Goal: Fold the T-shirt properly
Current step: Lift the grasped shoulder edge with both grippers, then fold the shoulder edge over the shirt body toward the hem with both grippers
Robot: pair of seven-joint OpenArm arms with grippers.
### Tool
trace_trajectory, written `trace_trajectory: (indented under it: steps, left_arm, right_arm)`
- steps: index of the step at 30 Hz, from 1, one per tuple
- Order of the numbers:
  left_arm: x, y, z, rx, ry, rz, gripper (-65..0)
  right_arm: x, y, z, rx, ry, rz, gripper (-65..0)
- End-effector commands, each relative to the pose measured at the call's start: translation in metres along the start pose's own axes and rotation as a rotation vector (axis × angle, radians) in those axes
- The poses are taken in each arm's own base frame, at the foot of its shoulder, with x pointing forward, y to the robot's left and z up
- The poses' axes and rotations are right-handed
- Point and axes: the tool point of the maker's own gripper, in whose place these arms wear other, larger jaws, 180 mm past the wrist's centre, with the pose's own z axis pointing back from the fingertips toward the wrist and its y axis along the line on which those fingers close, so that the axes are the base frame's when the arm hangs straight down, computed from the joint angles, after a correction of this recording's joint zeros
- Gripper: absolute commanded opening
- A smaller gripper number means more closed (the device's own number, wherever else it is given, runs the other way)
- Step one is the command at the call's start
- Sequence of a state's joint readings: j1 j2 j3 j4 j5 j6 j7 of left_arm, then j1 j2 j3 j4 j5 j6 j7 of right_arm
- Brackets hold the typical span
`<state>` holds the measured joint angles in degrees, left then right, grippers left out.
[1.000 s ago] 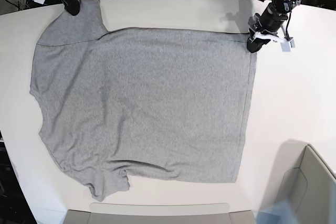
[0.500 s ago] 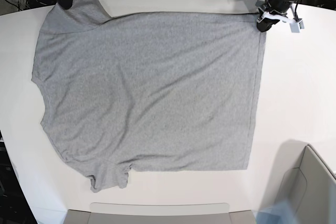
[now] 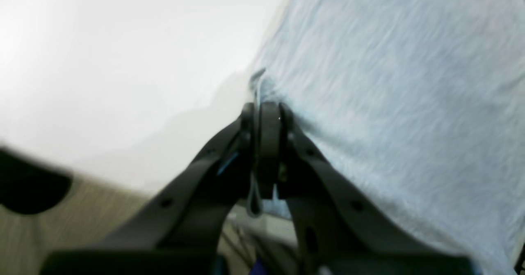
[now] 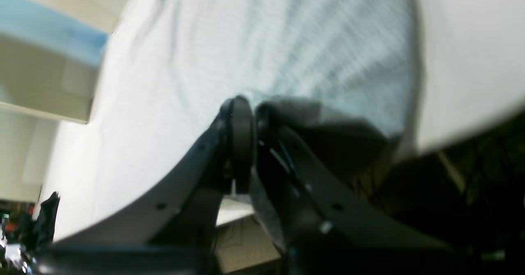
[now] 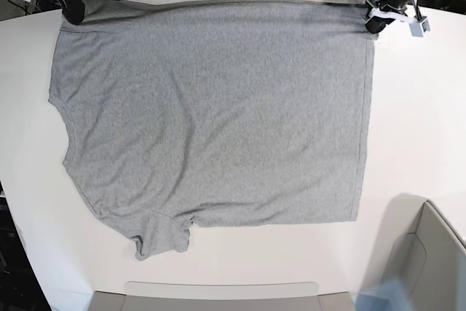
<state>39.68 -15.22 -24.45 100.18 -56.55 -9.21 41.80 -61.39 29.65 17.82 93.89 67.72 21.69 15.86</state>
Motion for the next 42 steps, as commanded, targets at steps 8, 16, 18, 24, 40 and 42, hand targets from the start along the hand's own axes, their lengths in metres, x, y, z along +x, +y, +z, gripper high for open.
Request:
trace_trajectory:
  steps: [8,16,18,24,40,42]
  left_arm:
    - [0.043,-0.033,0.003,-0.064,-0.121,-0.042,-65.0]
    - [0.069,-0.057,-0.017,-0.078,-0.096,0.033,-65.0]
    - [0.079,-0.073,-0.024,-0.116,-0.08,0.034,-65.0]
    - [0.106,-0.085,-0.044,-0.127,-0.085,0.13,-65.0]
    - [0.143,-0.098,-0.07,-0.15,-0.117,0.222,-65.0]
    - [0.157,-0.1,-0.069,-0.131,-0.145,0.183,-65.0]
  right_arm:
    - [0.016,0.027,-0.038,0.122,0.075,0.071,-65.0]
    - [0.032,0.044,-0.077,0.193,0.149,0.181,-65.0]
    - [0.034,0.047,-0.09,0.196,0.176,0.272,-65.0]
    - [0.036,0.047,-0.132,0.121,0.229,0.482,-65.0]
    - [0.089,0.037,-0.202,-0.02,0.211,0.681,-65.0]
    - [0.093,0.033,-0.208,-0.038,0.213,0.686,-65.0]
